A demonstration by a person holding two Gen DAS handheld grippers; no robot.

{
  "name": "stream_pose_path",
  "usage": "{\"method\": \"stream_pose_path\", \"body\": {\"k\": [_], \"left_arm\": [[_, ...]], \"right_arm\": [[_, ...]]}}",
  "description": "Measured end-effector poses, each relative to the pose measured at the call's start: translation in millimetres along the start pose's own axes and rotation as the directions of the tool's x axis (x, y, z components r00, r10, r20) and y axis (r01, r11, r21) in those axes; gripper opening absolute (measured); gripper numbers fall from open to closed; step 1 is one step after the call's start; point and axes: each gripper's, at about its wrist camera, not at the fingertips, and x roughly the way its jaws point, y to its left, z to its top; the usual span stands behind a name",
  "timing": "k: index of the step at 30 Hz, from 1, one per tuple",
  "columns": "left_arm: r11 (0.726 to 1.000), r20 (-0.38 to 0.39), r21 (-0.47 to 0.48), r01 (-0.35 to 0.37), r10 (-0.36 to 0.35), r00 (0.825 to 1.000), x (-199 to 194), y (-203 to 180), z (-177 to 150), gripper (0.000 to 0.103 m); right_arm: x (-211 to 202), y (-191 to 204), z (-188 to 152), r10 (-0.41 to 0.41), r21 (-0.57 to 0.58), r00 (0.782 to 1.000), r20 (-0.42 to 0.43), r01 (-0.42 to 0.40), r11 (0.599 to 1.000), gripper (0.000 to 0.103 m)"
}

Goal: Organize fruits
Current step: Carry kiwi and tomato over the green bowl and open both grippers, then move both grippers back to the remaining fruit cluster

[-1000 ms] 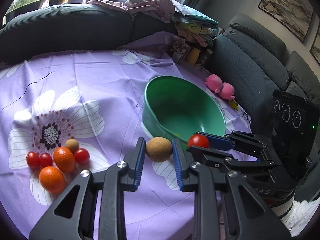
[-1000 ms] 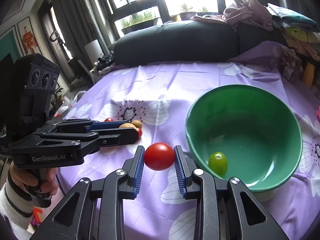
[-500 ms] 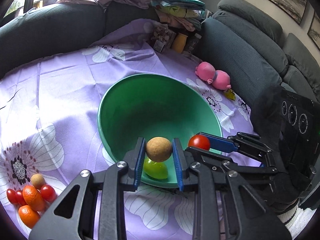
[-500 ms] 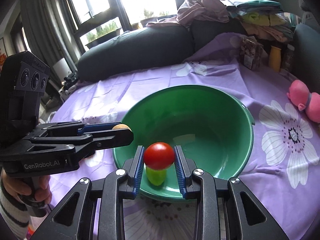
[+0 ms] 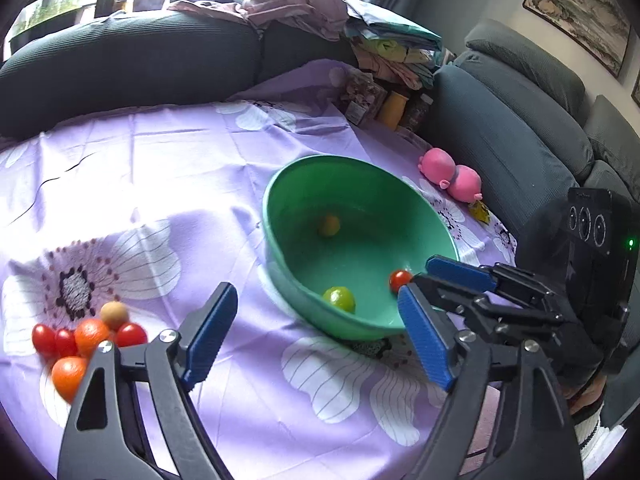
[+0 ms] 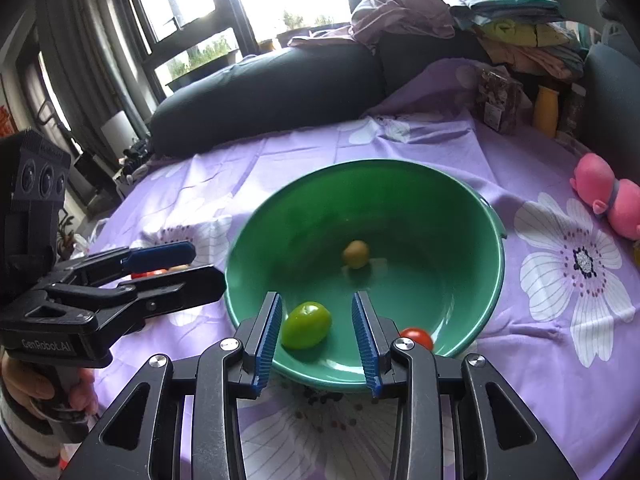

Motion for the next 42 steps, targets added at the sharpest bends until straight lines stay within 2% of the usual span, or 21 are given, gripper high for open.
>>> {"method": "stream_pose_path", "body": {"k": [3, 8, 10, 14, 21, 26, 29, 42], "left_arm": [[0.997, 0.012, -0.065, -0.037, 0.038, 0.999, -22.5, 22.0, -22.2, 0.083], [0.984, -0.026, -0.130, -0.123, 0.121, 0.992, -54.0, 54.0, -58.7, 0.083], [0.973, -0.015, -0.164, -0.162, 0.162, 0.987, -70.0, 65.5, -69.4, 0.083], [0.956, 0.039, -0.228, -0.187, 0.201, 0.979, -106.8, 77.4, -87.8, 0.083], [0.933, 0.080, -0.274, -0.234, 0.265, 0.961, -144.7, 85.1, -106.7, 0.083], [0.928, 0.090, -0.291, -0.234, 0.270, 0.959, -153.3, 91.9, -112.7, 0.083], [0.931, 0.093, -0.291, -0.220, 0.256, 0.962, -152.0, 95.5, -113.4, 0.083], [0.940, 0.111, -0.300, -0.160, 0.201, 0.973, -139.3, 116.5, -102.4, 0.083]], "right_arm": [[-7.4, 8.2, -0.8, 0.024, -0.021, 1.000, 0.009, -0.024, 0.999, 0.037], [-6.2, 27.9, -4.6, 0.115, -0.056, 0.993, -0.025, -0.116, 0.992, 0.037], [-3.2, 41.2, -6.8, 0.137, -0.097, 0.989, -0.054, -0.142, 0.985, 0.037], [5.5, 76.3, -12.8, 0.173, -0.188, 0.980, -0.097, -0.189, 0.964, 0.037], [27.1, 123.0, -18.1, 0.267, -0.214, 0.950, -0.160, -0.298, 0.930, 0.037], [36.4, 144.4, -19.8, 0.286, -0.233, 0.939, -0.190, -0.326, 0.916, 0.037], [39.2, 148.1, -20.2, 0.278, -0.233, 0.940, -0.195, -0.320, 0.918, 0.037], [52.7, 138.9, -14.6, 0.206, -0.197, 0.958, -0.199, -0.245, 0.949, 0.037]]}}
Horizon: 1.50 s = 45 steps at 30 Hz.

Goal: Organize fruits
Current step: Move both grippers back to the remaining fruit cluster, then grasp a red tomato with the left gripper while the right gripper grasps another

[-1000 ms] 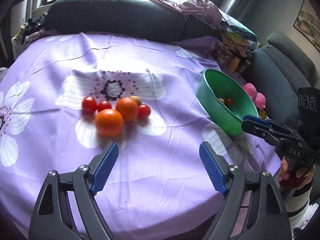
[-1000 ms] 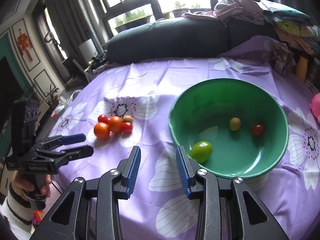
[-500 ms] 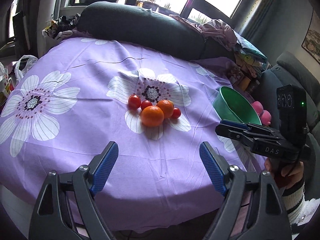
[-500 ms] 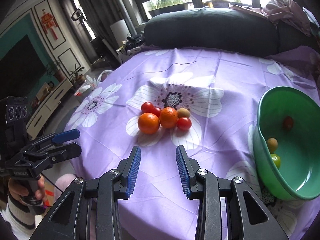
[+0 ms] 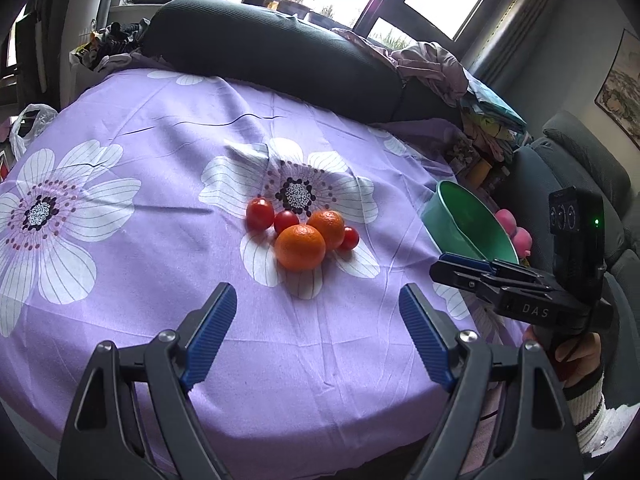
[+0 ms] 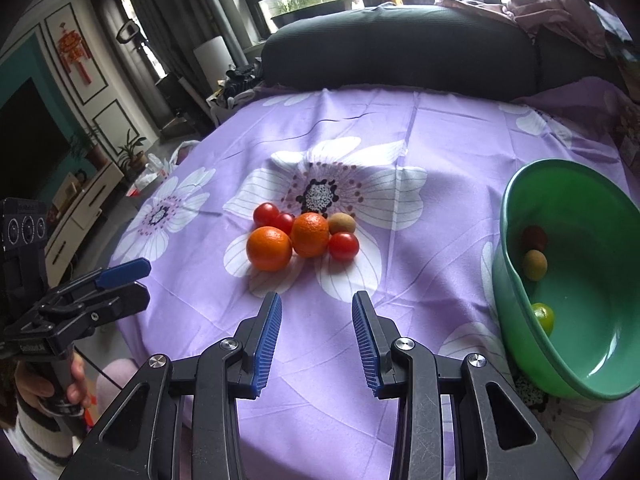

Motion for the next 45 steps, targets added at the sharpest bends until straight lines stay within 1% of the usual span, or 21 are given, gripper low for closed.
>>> {"method": "stream_pose_path", "body": {"k": [5, 9, 18, 21, 24, 26, 28, 31, 32, 35, 38, 42, 43, 44, 45], "left_arm": [[1.000, 0.004, 0.002, -0.008, 0.008, 1.000, 3.6, 8.5, 10.0, 0.083], [1.000, 0.010, 0.003, -0.012, 0.012, 1.000, 6.9, 13.9, 17.5, 0.083], [1.000, -0.014, 0.016, -0.013, 0.013, 1.000, 25.5, 15.8, 32.7, 0.082], [0.999, -0.026, 0.043, -0.024, 0.025, 0.999, 33.5, 15.6, 40.6, 0.082], [0.996, -0.041, 0.073, -0.042, 0.045, 0.998, 44.1, 15.7, 50.5, 0.080], [0.994, -0.056, 0.095, -0.051, 0.057, 0.997, 52.8, 16.7, 57.7, 0.075], [0.991, -0.075, 0.110, -0.071, 0.079, 0.994, 62.6, 17.8, 63.9, 0.073], [0.986, -0.101, 0.131, -0.101, 0.114, 0.988, 77.2, 19.2, 71.2, 0.064], [0.983, -0.111, 0.142, -0.117, 0.133, 0.985, 82.6, 19.5, 72.8, 0.062], [0.969, -0.146, 0.182, -0.164, 0.192, 0.971, 96.7, 21.2, 73.9, 0.059], [0.963, -0.182, 0.213, -0.166, 0.206, 0.962, 106.6, 23.1, 74.2, 0.059], [0.949, -0.216, 0.267, -0.167, 0.228, 0.949, 117.0, 23.8, 73.5, 0.058], [0.946, -0.224, 0.279, -0.165, 0.231, 0.947, 119.6, 24.0, 73.8, 0.057], [0.941, -0.228, 0.293, -0.170, 0.241, 0.943, 121.9, 24.2, 74.0, 0.054], [0.934, -0.232, 0.312, -0.176, 0.254, 0.939, 124.7, 23.8, 74.3, 0.052]], "right_arm": [[4.4, -8.3, 1.0, -0.023, 0.018, 1.000, -0.008, 0.023, 1.000, 0.037], [10.1, -12.6, 3.6, -0.026, 0.027, 1.000, -0.016, 0.026, 0.999, 0.037], [21.1, -12.3, 9.9, -0.023, 0.008, 0.999, -0.031, 0.023, 1.000, 0.037], [23.4, -13.2, 11.4, -0.018, 0.006, 0.999, -0.035, 0.018, 1.000, 0.037], [27.3, -14.3, 14.5, -0.022, 0.001, 0.999, -0.041, 0.022, 1.000, 0.037], [30.8, -14.9, 17.1, -0.025, -0.002, 0.999, -0.046, 0.025, 1.000, 0.037], [35.1, -15.4, 20.2, -0.024, -0.007, 0.998, -0.053, 0.024, 1.000, 0.037], [45.2, -16.1, 26.0, -0.026, -0.014, 0.997, -0.074, 0.025, 1.000, 0.037], [48.5, -16.1, 28.1, -0.027, -0.018, 0.997, -0.079, 0.026, 1.000, 0.037], [58.8, -15.9, 33.9, -0.031, -0.033, 0.995, -0.094, 0.028, 0.999, 0.037], [72.1, -16.9, 38.9, -0.049, -0.047, 0.991, -0.127, 0.043, 0.998, 0.037], [86.0, -14.8, 40.7, -0.056, -0.084, 0.986, -0.160, 0.042, 0.996, 0.037], [89.3, -14.2, 40.6, -0.061, -0.093, 0.984, -0.169, 0.045, 0.995, 0.037], [93.2, -14.1, 40.8, -0.069, -0.102, 0.981, -0.181, 0.051, 0.994, 0.037], [96.5, -14.2, 40.9, -0.079, -0.112, 0.979, -0.190, 0.058, 0.992, 0.037]]}}
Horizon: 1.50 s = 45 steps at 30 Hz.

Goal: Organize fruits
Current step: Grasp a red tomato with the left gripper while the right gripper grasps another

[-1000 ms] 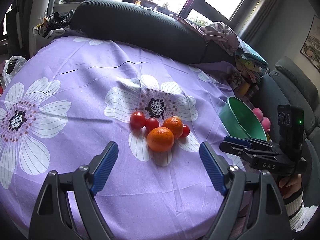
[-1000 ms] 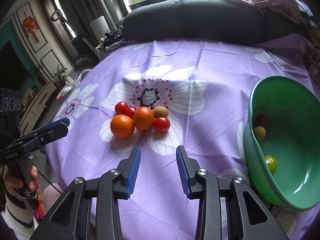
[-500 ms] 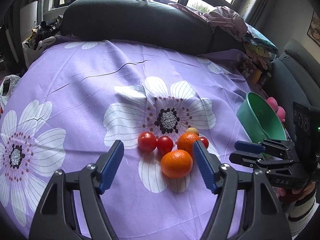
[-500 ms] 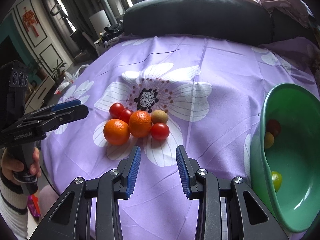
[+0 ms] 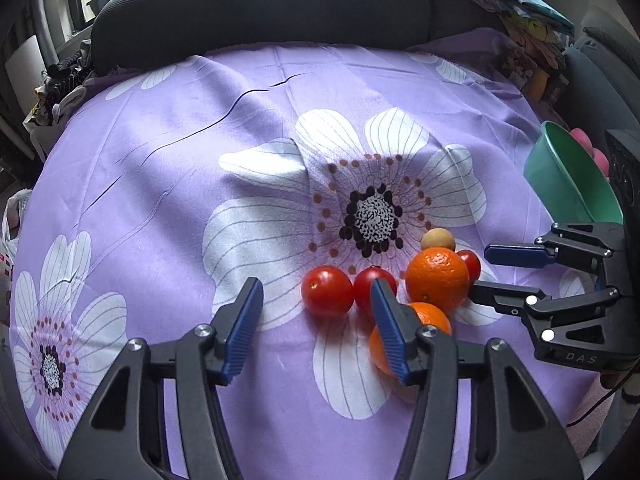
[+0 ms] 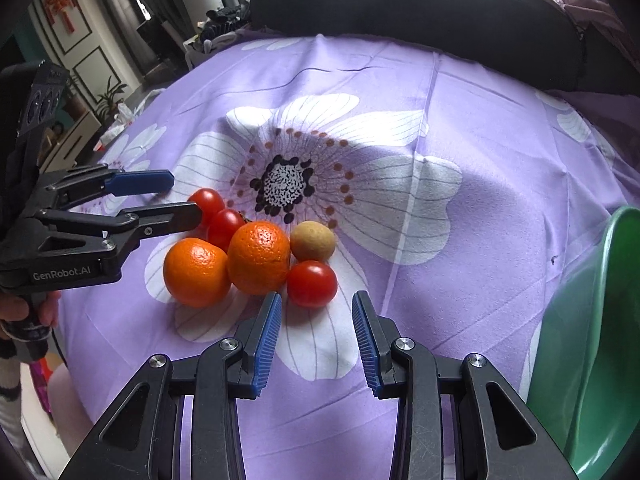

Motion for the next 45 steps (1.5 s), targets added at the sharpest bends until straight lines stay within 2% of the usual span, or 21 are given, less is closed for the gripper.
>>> {"method": "stream_pose_path", "body": {"k": [3, 9, 11, 17, 19, 25, 31, 39, 45], "left_arm": [[0.999, -0.023, 0.045, -0.016, 0.018, 1.000, 7.2, -2.4, 3.6, 0.048], [0.998, -0.053, 0.060, -0.011, 0.014, 0.998, 17.7, -2.1, 8.6, 0.037], [0.998, -0.063, 0.059, -0.001, 0.005, 0.998, 21.4, -2.9, 8.5, 0.029], [0.999, -0.068, 0.049, 0.004, -0.001, 0.998, 26.2, -2.1, 7.1, 0.030], [0.999, -0.060, 0.038, 0.009, -0.007, 0.998, 25.2, -1.0, 6.4, 0.030], [0.999, -0.044, -0.002, 0.034, -0.034, 0.998, 19.4, 1.5, 0.7, 0.030], [0.997, 0.024, -0.056, 0.057, -0.056, 0.998, -5.4, 2.7, -8.8, 0.030], [0.991, 0.129, -0.087, 0.104, -0.092, 0.987, -48.6, -11.4, -24.1, 0.030], [0.988, 0.135, -0.107, 0.111, -0.097, 0.986, -55.9, -31.7, -42.1, 0.030]], "right_arm": [[5.4, 2.3, 1.9, -0.016, -0.026, 1.000, -0.007, 0.015, 1.000, 0.037], [15.2, 5.1, 6.7, -0.026, -0.055, 0.999, -0.025, 0.024, 0.998, 0.037], [17.4, 5.7, 8.2, -0.031, -0.064, 0.999, -0.025, 0.029, 0.997, 0.037], [20.0, 5.4, 10.9, -0.033, -0.087, 0.999, -0.009, 0.032, 0.996, 0.037], [20.2, 5.0, 11.0, -0.030, -0.086, 1.000, -0.001, 0.030, 0.996, 0.030], [16.8, 0.0, 8.7, -0.014, -0.055, 1.000, 0.016, 0.015, 0.998, 0.030], [-4.0, 0.3, 2.4, 0.006, -0.031, 0.998, 0.056, -0.004, 1.000, 0.030], [-39.5, 11.4, -23.1, 0.049, -0.021, 0.993, 0.112, -0.047, 0.999, 0.030], [-55.8, 16.2, -40.1, 0.059, 0.006, 0.989, 0.139, -0.060, 0.998, 0.030]]}}
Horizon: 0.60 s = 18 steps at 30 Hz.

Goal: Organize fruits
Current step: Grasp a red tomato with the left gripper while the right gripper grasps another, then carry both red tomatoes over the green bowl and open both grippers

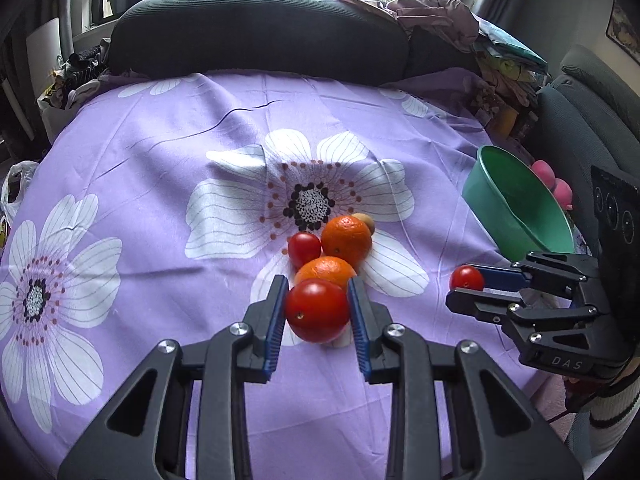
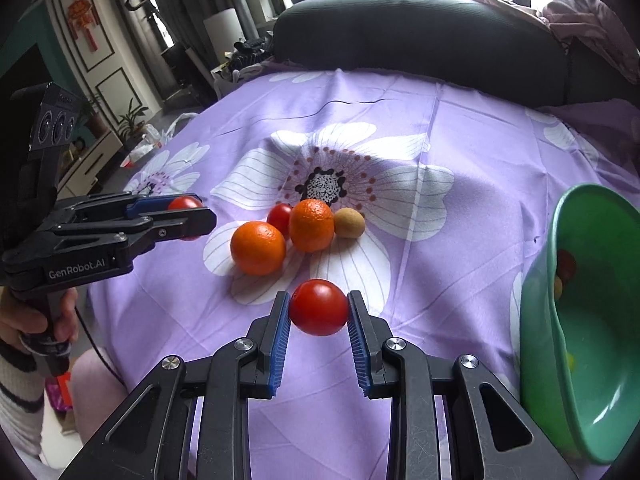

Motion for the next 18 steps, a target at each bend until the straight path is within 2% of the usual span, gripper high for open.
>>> {"method": "stream_pose_path", "body": {"k": [7, 18], "left_arm": [[0.999, -0.014, -0.019, 0.039, -0.039, 0.999, -2.4, -22.7, -18.6, 0.030], [0.996, 0.025, 0.032, 0.081, -0.081, 0.996, -17.1, -59.5, -14.3, 0.030]], "right_arm": [[-15.9, 3.7, -19.8, 0.002, 0.034, 1.000, 0.013, -0.002, 0.999, 0.030], [-51.2, 1.9, -32.0, -0.014, 0.052, 0.996, 0.085, 0.010, 0.999, 0.030]]}}
